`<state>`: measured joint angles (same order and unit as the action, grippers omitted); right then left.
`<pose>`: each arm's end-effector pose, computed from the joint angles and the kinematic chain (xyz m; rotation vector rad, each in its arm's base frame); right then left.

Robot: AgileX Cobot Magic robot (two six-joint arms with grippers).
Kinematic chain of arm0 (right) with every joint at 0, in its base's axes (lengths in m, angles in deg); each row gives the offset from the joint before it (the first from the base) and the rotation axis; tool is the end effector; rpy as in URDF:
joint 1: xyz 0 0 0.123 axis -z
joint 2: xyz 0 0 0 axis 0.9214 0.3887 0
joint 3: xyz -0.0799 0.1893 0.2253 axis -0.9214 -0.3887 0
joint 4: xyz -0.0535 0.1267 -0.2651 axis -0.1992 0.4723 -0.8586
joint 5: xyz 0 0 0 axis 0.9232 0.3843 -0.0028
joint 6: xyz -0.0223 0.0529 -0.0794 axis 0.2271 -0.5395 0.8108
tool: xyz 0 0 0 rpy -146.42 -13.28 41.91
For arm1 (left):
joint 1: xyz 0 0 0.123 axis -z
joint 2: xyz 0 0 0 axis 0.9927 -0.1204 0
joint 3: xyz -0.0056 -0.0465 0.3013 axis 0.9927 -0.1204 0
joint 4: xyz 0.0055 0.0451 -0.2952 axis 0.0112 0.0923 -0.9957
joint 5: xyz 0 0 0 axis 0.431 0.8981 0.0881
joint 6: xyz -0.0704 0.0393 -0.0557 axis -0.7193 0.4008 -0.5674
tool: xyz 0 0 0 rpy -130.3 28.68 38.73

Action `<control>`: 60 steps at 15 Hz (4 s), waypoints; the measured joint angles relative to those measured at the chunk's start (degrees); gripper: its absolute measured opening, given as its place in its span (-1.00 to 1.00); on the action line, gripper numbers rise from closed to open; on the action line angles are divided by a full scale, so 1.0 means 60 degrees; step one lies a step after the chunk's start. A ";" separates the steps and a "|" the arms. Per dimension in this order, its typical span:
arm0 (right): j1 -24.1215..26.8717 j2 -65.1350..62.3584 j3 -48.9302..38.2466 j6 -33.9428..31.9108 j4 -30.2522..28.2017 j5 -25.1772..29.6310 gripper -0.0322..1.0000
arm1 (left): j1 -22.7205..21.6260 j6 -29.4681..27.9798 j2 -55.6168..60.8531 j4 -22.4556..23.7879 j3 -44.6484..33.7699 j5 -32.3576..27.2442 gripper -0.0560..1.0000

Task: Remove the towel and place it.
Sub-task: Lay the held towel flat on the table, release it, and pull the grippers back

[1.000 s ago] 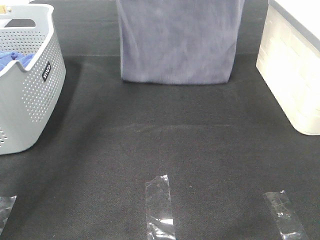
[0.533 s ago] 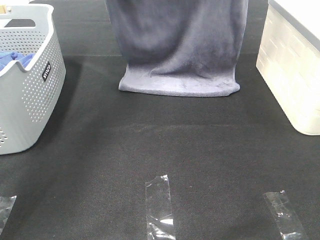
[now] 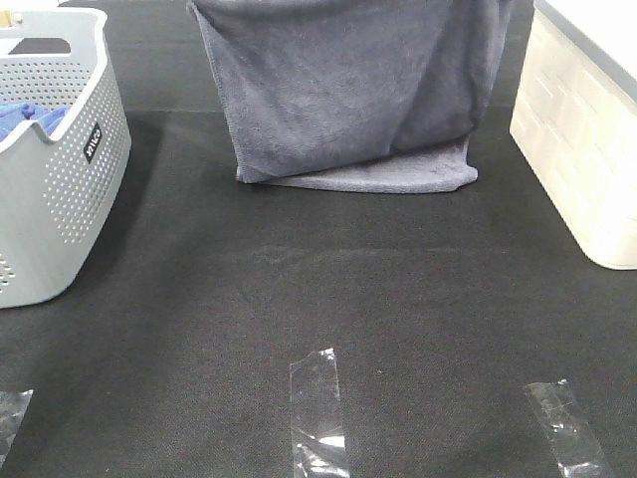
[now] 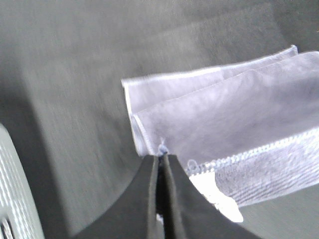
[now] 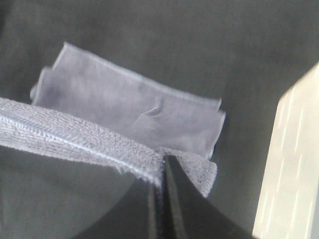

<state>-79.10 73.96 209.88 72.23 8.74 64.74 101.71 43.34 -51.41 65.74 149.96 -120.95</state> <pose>0.4855 0.1176 0.3986 -0.3765 2.4957 0.2539 0.5179 -0.1840 0.3579 0.2922 2.5056 -0.2964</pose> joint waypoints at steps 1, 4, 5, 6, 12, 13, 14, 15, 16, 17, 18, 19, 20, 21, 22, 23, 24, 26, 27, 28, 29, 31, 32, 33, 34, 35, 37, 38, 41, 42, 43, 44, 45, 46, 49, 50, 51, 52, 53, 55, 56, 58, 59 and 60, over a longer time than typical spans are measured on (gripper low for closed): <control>0.0000 -0.0286 -0.0688 -0.0038 0.0076 0.0000 -0.94 | 0.0019 -0.0038 0.0325 -0.0076 -0.0688 -0.0010 -0.88; 0.0000 -0.1098 -0.2483 -0.0038 0.0563 -0.0019 -0.94 | 0.0067 -0.0124 0.1203 -0.0258 -0.2416 -0.0010 -0.88; 0.0000 -0.1480 -0.3419 -0.0038 0.0879 -0.0029 -0.94 | 0.0115 -0.0172 0.1671 -0.0286 -0.3314 -0.0010 -0.88; 0.0000 -0.2282 -0.5329 -0.0038 0.1289 -0.0038 -0.94 | 0.0458 -0.0181 0.2588 -0.0239 -0.5071 -0.0019 -0.88; 0.0086 -0.4918 -0.9702 -0.0038 0.1690 -0.0038 -0.94 | 0.2330 -0.1146 0.4756 -0.0057 -0.9005 0.0000 -0.89; 0.0095 -0.5529 -1.0418 -0.0038 0.1757 -0.0038 -0.94 | 0.2769 -0.1480 0.5109 -0.0010 -0.9607 0.0000 -0.89; 0.0095 -0.6169 -1.1010 -0.0038 0.1814 -0.0038 -0.94 | 0.3323 -0.1853 0.5500 0.0048 -1.0132 0.0000 -0.89; 0.0095 -0.6885 -1.1593 -0.0057 0.1824 -0.0038 -0.94 | 0.3896 -0.2273 0.5854 0.0086 -1.0562 0.0000 -0.89; 0.0095 -0.7573 -1.2223 -0.0153 0.1824 -0.0038 -0.94 | 0.4402 -0.2779 0.6217 0.0134 -1.0934 0.0010 -0.89; 0.0095 -0.8146 -1.2720 -0.0306 0.1862 0.0000 -0.94 | 0.4908 -0.3323 0.6522 0.0153 -1.1268 0.0010 -0.89; 0.0095 -0.8671 -1.3188 -0.0420 0.1891 0.0010 -0.94 | 0.5472 -0.3906 0.6780 0.0172 -1.1612 0.0019 -0.89; 0.0095 -0.9158 -1.3550 -0.0544 0.1929 0.0010 -0.94 | 0.6035 -0.4450 0.7019 0.0172 -1.1889 0.0038 -0.89; 0.0115 -0.9654 -1.3875 -0.0583 0.2053 0.0010 -0.94 | 0.6742 -0.5061 0.7248 0.0143 -1.2185 0.0038 -0.89; 0.0105 -1.0208 -1.4257 -0.0592 0.2263 0.0019 -0.94 | 0.7229 -0.5510 0.7324 0.0124 -1.2405 0.0038 -0.89; 0.0105 -1.0495 -1.4448 -0.0592 0.2406 0.0029 -0.94 | 0.7553 -0.5892 0.7363 0.0029 -1.2662 0.0038 -0.89; 0.0105 -1.0753 -1.4649 -0.0592 0.2559 0.0048 -0.94 | 0.7725 -0.6140 0.7363 -0.0181 -1.2920 0.0143 -0.89; 0.0105 -1.0972 -1.4773 -0.0592 0.2693 0.0076 -0.94 | 0.7754 -0.6264 0.7363 -0.0401 -1.3197 0.0306 -0.89; 0.0105 -1.1345 -1.4964 -0.0592 0.2836 0.0076 -0.94 | 0.7783 -0.6522 0.7363 -0.0640 -1.3522 0.0544 -0.89; 0.0105 -1.1488 -1.5059 -0.0592 0.2827 0.0076 -0.94 | 0.7783 -0.6675 0.7363 -0.0649 -1.3522 0.0554 -0.89; 0.0105 -1.1574 -1.5298 -0.0592 0.2702 0.0076 -0.94 | 0.7783 -0.6914 0.7382 -0.0640 -1.3531 0.0573 -0.88; 0.0105 -1.1593 -1.5432 -0.0592 0.2655 0.0076 -0.94 | 0.7783 -0.7076 0.7382 -0.0640 -1.3570 0.0583 -0.83; 0.0143 -1.1593 -1.5432 -0.0621 0.2015 0.0057 -0.87 | 0.7783 -0.7162 0.7382 -0.0535 -1.3675 -0.0019 -0.52; 0.0143 -1.1593 -1.5432 -0.0621 0.2015 0.0057 -0.87 | 0.7783 -0.7162 0.7382 -0.0535 -1.3675 -0.0019 -0.52; 0.0172 -1.1593 -1.5432 -0.0621 0.1910 0.0038 -0.66 | 0.7783 -0.7181 0.7382 -0.0535 -1.3703 -0.0267 -0.17; 0.0191 -1.1593 -1.5432 -0.0621 0.1872 0.0038 -0.36 | 0.7783 -0.7191 0.7382 -0.0535 -1.3703 -0.0267 0.14; 0.0191 -1.1593 -1.5432 -0.0621 0.1872 0.0038 -0.01 | 0.7783 -0.7191 0.7382 -0.0525 -1.3703 -0.0267 0.32; 0.0191 -1.1593 -1.5432 -0.0611 0.1652 0.0038 0.53 | 0.7783 -0.7191 0.7382 -0.0497 -1.3703 -0.0277 0.43; 0.0191 -1.1593 -1.5432 -0.0611 0.1652 0.0038 0.53 | 0.7783 -0.7191 0.7382 -0.0497 -1.3703 -0.0277 0.43; 0.0191 -1.1593 -1.5384 -0.0611 0.1346 0.0038 0.58 | 0.7783 -0.7152 0.7382 -0.0076 -1.3703 -0.0277 0.44; 0.0191 -1.1593 -1.5126 -0.0611 0.1346 0.0038 0.58 | 0.7783 -0.7124 0.7382 0.0239 -1.3713 -0.0172 0.44; 0.0191 -1.1593 -1.4859 -0.0602 0.1346 -0.0095 0.58 | 0.7783 -0.7114 0.7382 0.0583 -1.3713 0.0019 0.44; 0.0191 -1.1526 -1.4591 -0.0583 0.1346 -0.0372 0.58 | 0.7706 -0.7114 0.7382 0.0936 -1.3713 0.0267 0.44; 0.0191 -1.1306 -1.4286 -0.0573 0.1385 -0.0497 0.58 | 0.7515 -0.7114 0.7382 0.1194 -1.3713 0.0449 0.44; 0.0191 -1.1001 -1.3952 -0.0525 0.1385 -0.0544 0.58 | 0.7133 -0.7066 0.7382 0.1432 -1.3713 0.0668 0.44; 0.0191 -0.9712 -1.3035 0.0048 0.1394 -0.0917 0.55 | 0.5510 -0.6245 0.7382 0.1614 -1.3713 0.1958 0.44; 0.0191 -0.9291 -1.2701 0.0220 0.1394 -0.1041 0.52 | 0.4966 -0.5854 0.7372 0.1614 -1.3713 0.2559 0.44; 0.0191 -0.8871 -1.2395 0.0315 0.1394 -0.1155 0.47 | 0.4412 -0.5462 0.7363 0.1595 -1.3713 0.3247 0.44; 0.0191 -0.8384 -1.2051 0.0449 0.1404 -0.1203 0.40 | 0.3896 -0.5166 0.7343 0.1595 -1.3713 0.3896 0.44; 0.0191 -0.7907 -1.1631 0.0487 0.1471 -0.1203 0.28 | 0.3466 -0.4899 0.7257 0.1595 -1.3694 0.4393 0.44; 0.0191 -0.6875 -1.0552 0.0716 0.1671 -0.1261 0.02 | 0.2540 -0.4154 0.6713 0.1585 -1.3140 0.4975 0.44; 0.0191 -0.6398 -1.0055 0.0812 0.1767 -0.1375 -0.01 | 0.2349 -0.3973 0.6494 0.1576 -1.2844 0.5004 0.44; 0.0191 -0.5481 -0.9091 0.0974 0.1881 -0.1566 -0.04 | 0.1824 -0.3323 0.5405 0.1537 -1.1650 0.5023 0.44; 0.0191 -0.5023 -0.8623 0.0993 0.1881 -0.1709 -0.04 | 0.1662 -0.3151 0.4985 0.1528 -1.1144 0.5023 0.44; 0.0181 -0.4507 -0.8107 0.1155 0.1881 -0.1748 -0.04 | 0.1528 -0.3027 0.4555 0.1528 -1.0686 0.5023 0.44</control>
<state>-78.01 46.91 161.23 79.16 20.03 54.26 110.87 25.18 -24.08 74.91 85.84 -90.81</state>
